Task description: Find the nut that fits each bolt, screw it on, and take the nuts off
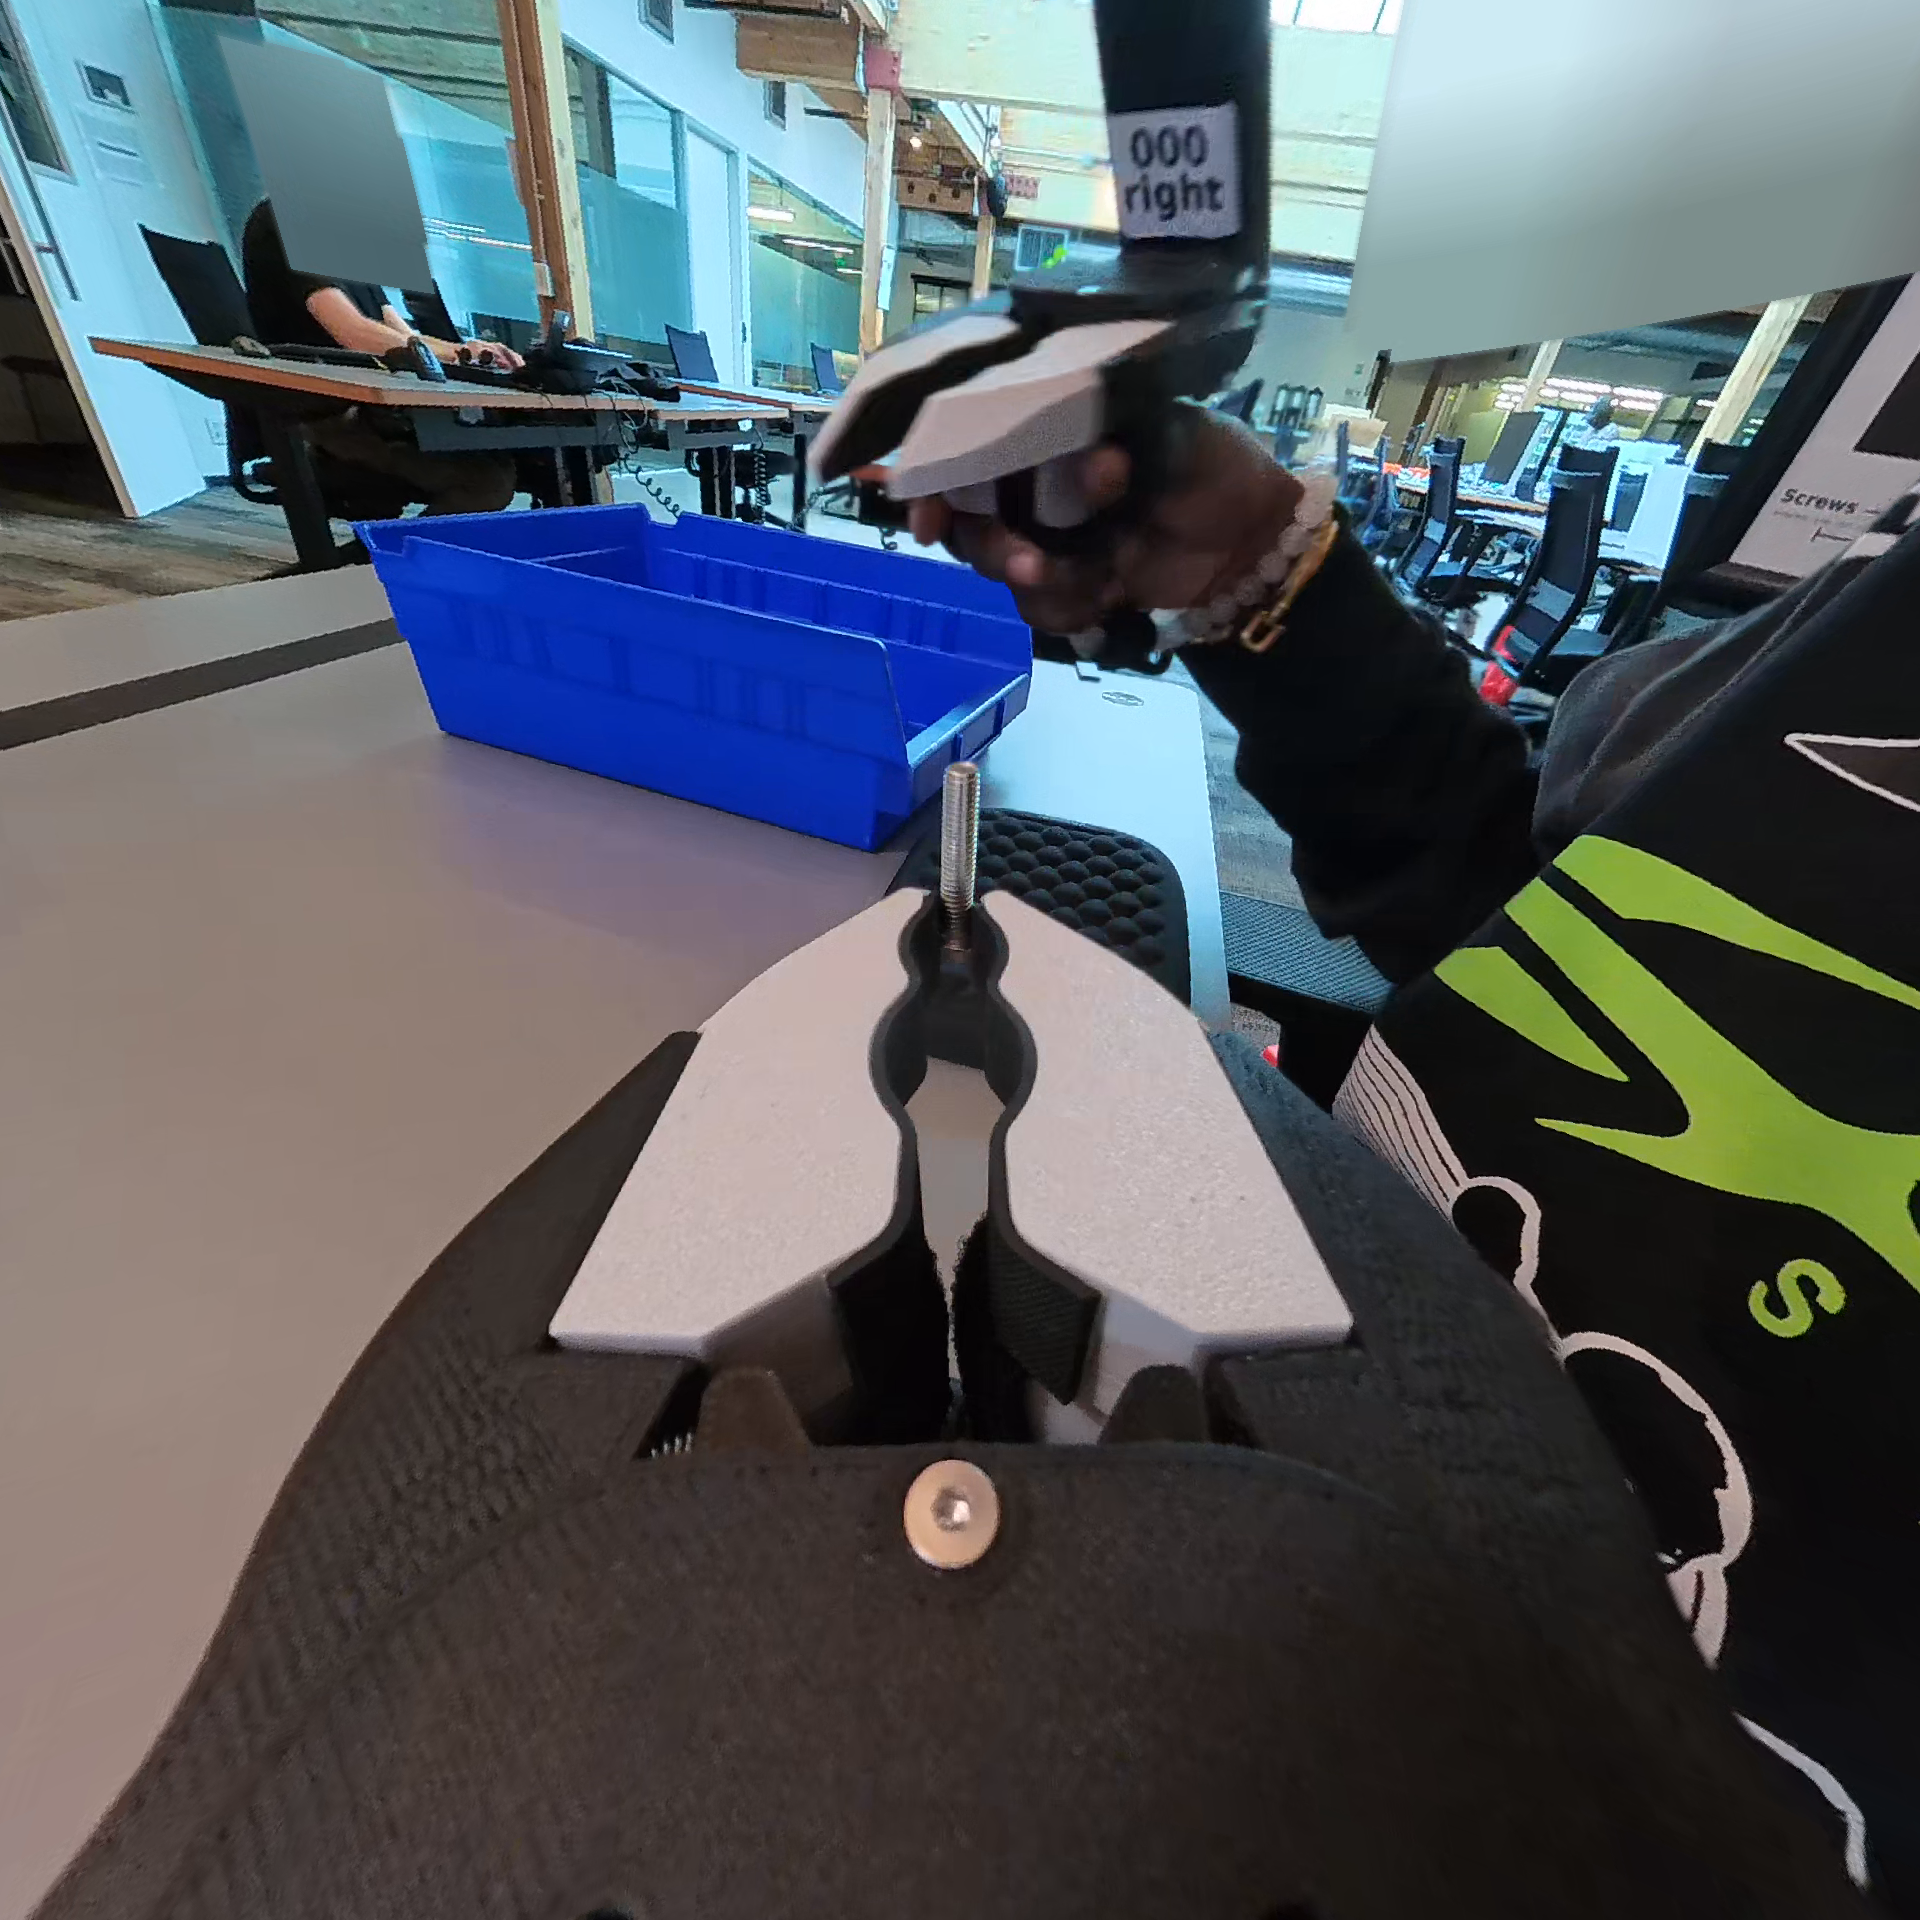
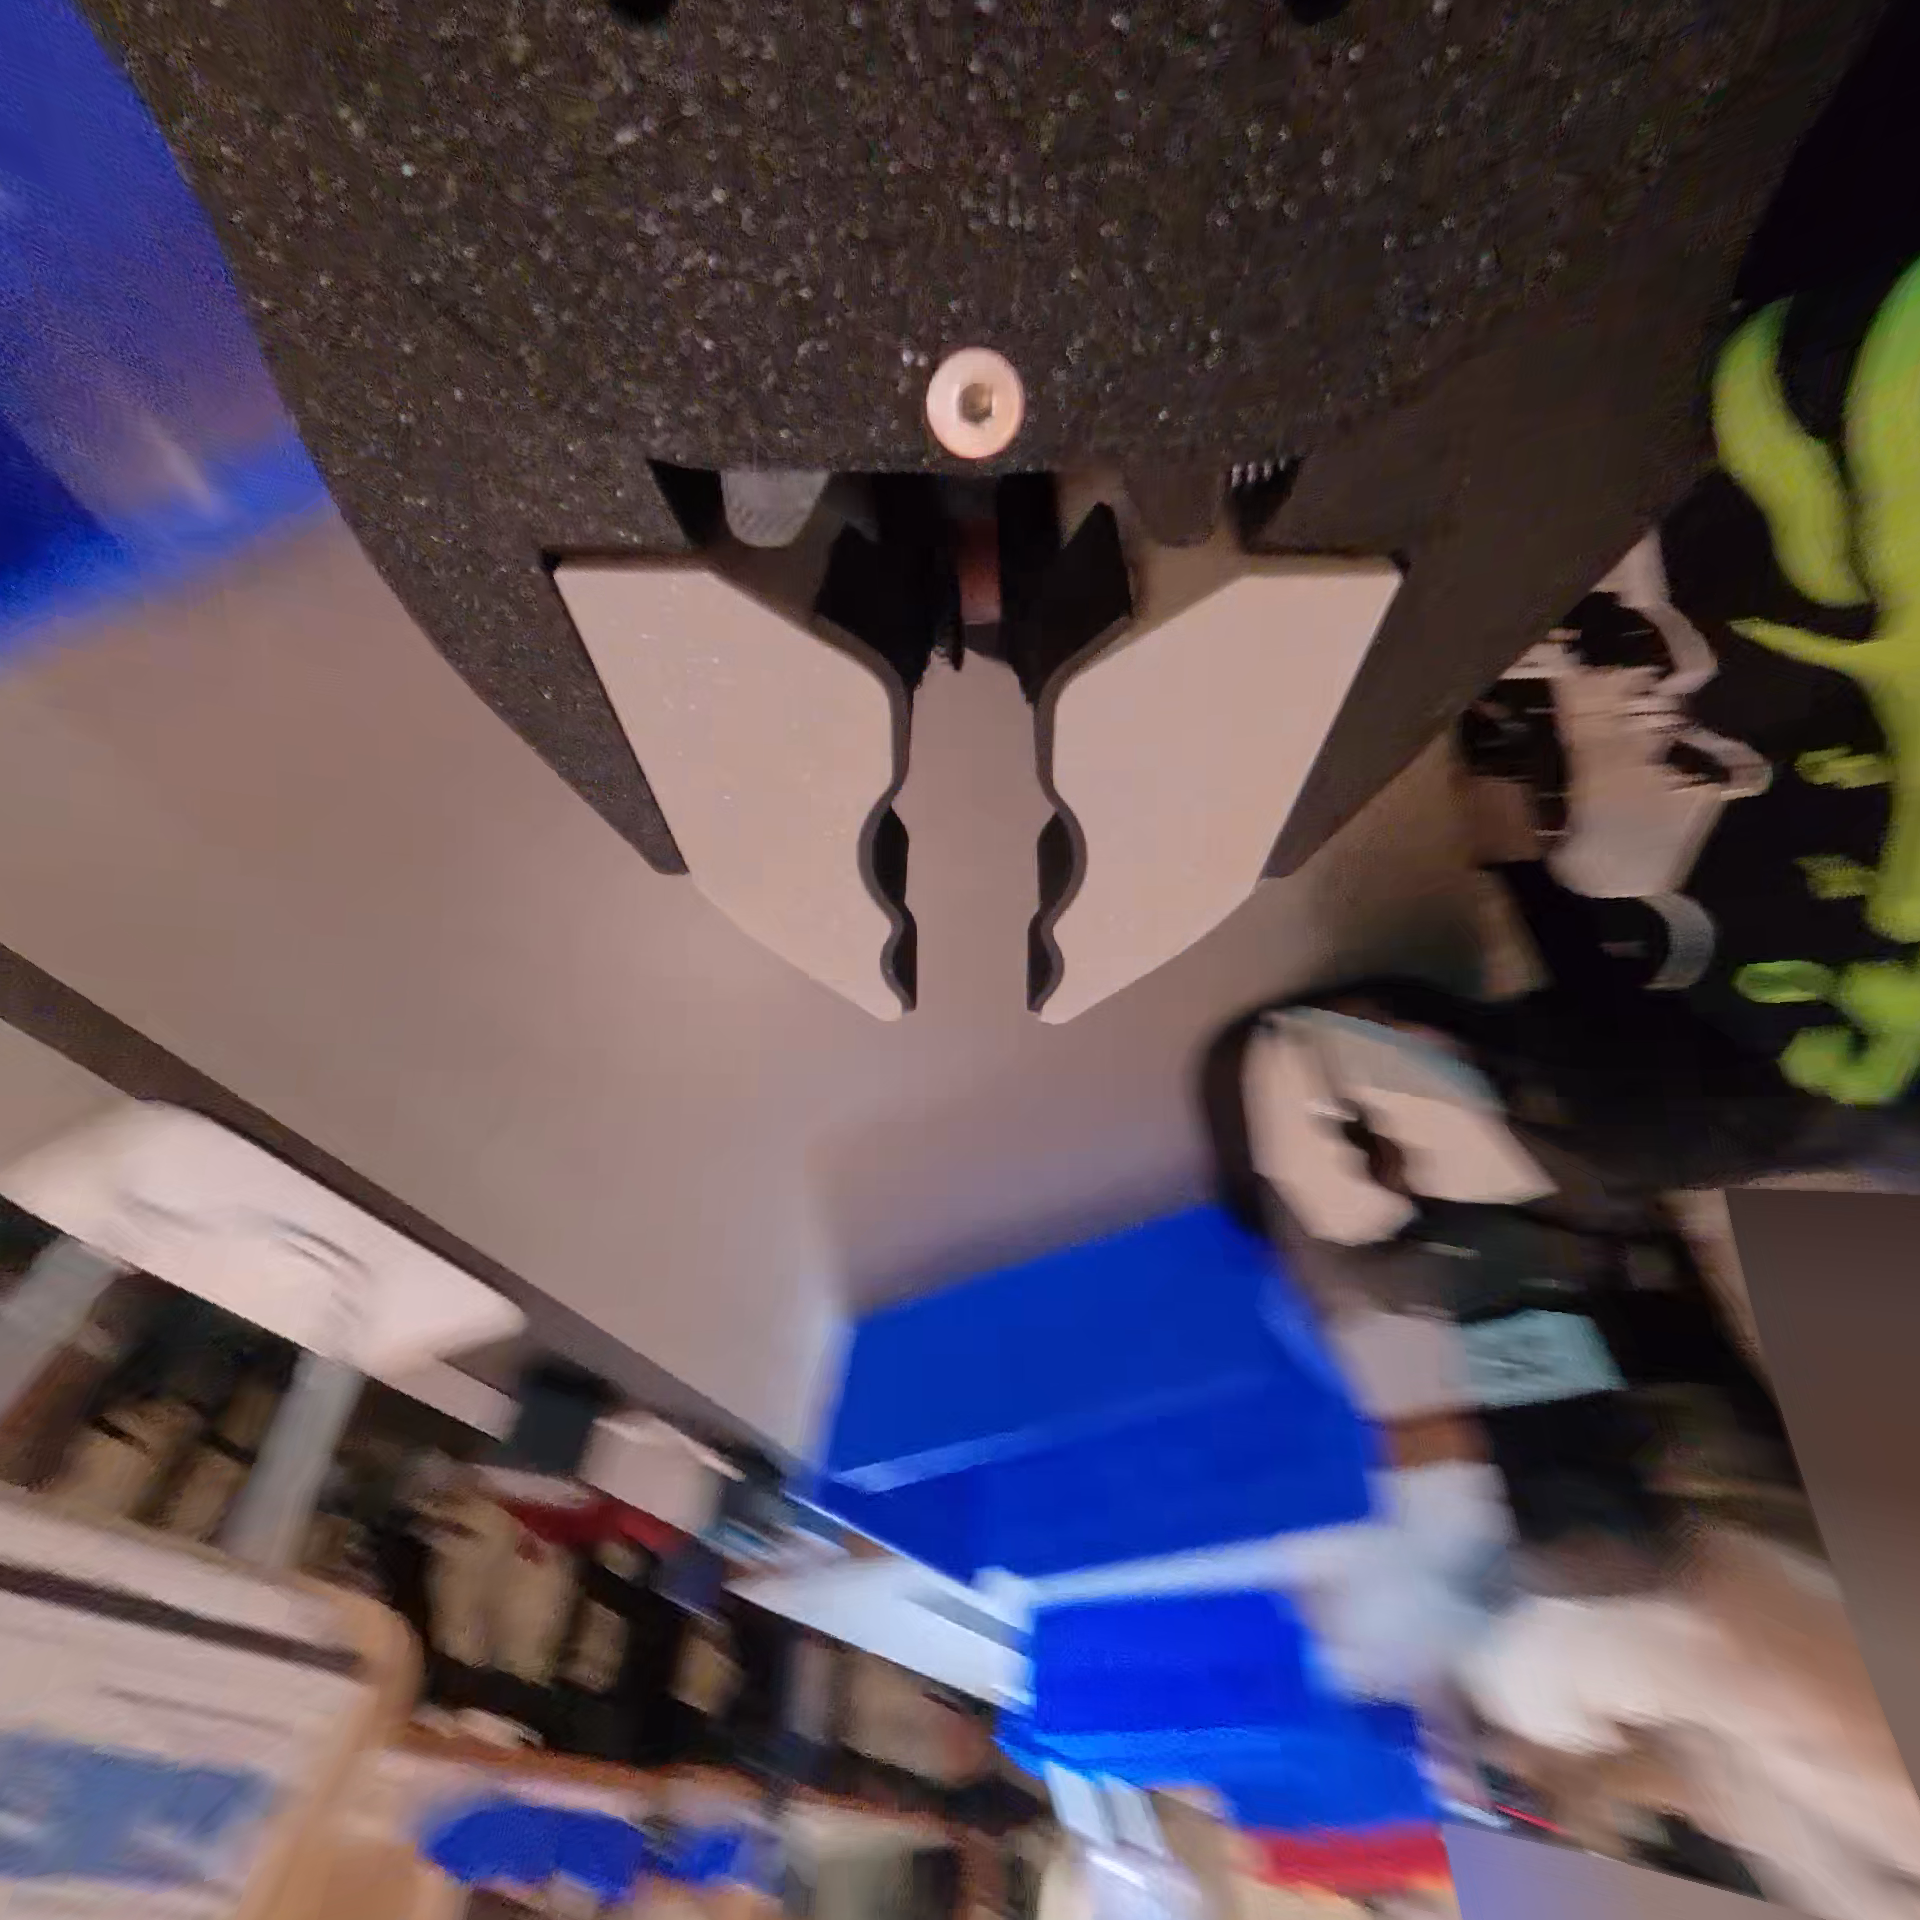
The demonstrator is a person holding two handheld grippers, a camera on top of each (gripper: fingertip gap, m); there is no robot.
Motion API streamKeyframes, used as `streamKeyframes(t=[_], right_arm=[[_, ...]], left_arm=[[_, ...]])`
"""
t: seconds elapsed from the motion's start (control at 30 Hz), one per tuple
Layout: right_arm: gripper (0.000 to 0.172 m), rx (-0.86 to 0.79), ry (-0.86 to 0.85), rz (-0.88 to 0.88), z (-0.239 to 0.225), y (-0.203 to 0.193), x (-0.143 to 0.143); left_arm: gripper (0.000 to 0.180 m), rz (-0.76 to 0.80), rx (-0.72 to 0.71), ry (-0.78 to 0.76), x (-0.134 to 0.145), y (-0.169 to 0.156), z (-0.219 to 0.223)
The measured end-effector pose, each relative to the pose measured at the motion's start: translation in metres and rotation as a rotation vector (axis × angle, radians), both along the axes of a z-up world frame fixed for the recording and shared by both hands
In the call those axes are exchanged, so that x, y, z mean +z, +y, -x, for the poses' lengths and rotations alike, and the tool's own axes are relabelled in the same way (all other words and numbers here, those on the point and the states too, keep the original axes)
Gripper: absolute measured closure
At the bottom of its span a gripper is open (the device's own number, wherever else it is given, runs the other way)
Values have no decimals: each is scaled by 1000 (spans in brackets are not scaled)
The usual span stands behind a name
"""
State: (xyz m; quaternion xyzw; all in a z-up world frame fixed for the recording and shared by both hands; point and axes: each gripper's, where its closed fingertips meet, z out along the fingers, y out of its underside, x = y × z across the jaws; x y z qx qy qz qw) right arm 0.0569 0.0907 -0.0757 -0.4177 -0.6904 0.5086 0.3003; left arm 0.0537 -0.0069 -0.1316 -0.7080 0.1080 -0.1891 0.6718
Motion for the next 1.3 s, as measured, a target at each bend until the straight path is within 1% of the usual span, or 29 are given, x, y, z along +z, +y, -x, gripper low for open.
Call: streamKeyframes(t=[0.03, 0.1, 0.2, 0.27, 0.37, 0.43, 0.53, 0.57, 0.63, 0.67, 0.73, 0.83, 0.93, 1.03, 1.1, 1.2, 1.3], right_arm=[[151, 98, 20, 16, -2, -27, 2], [150, 227, 29, 16, -4, -66, 0], [150, 291, 13, -5, 1, -93, -12], [152, 312, -14, -12, 5, -102, -22], [157, 309, -44, -35, 10, -105, -33], [166, 328, -41, -32, 9, -107, -34], [166, 324, -41, -34, 7, -102, -33], [166, 310, -46, -48, 6, -97, -33], [166, 251, -61, -102, 7, -77, -35], [166, 190, -46, -120, 10, -61, -31], [166, 84, -26, -99, 13, -24, -19], [166, -123, -6, -104, 13, 43, -3], [166, -384, -41, -165, 7, 124, -4], [166, -562, -114, -160, -1, 188, -20], [166, -634, -188, -162, -3, 217, -38], [165, -696, -299, -173, -1, 245, -69], [165, -708, -385, -167, 5, 257, -94]], left_arm=[[175, 1, -1, 5, 0, 0, -1], [175, 2, -2, 11, -1, 0, -2], [175, 2, -4, 18, -1, 0, -3], [175, 3, -5, 23, -1, 0, -4], [175, 2, -6, 31, -1, 0, -5], [175, 3, -9, 31, -1, 0, -5], [173, -12, -1, 13, 2, 0, -4], [167, -29, 2, -1, 5, 0, -3], [156, -44, 12, -24, 10, 0, -1], [152, -24, 28, -2, 7, 0, 1], [147, -2, 59, 37, 2, 1, 6], [146, -22, 67, 17, 6, -2, 9], [146, -24, 92, 37, 7, -4, 14], [146, -29, 113, 50, 9, -6, 19], [146, -32, 125, 55, 10, -7, 22], [145, -35, 146, 63, 13, -10, 26], [144, -34, 162, 71, 16, -13, 29]])
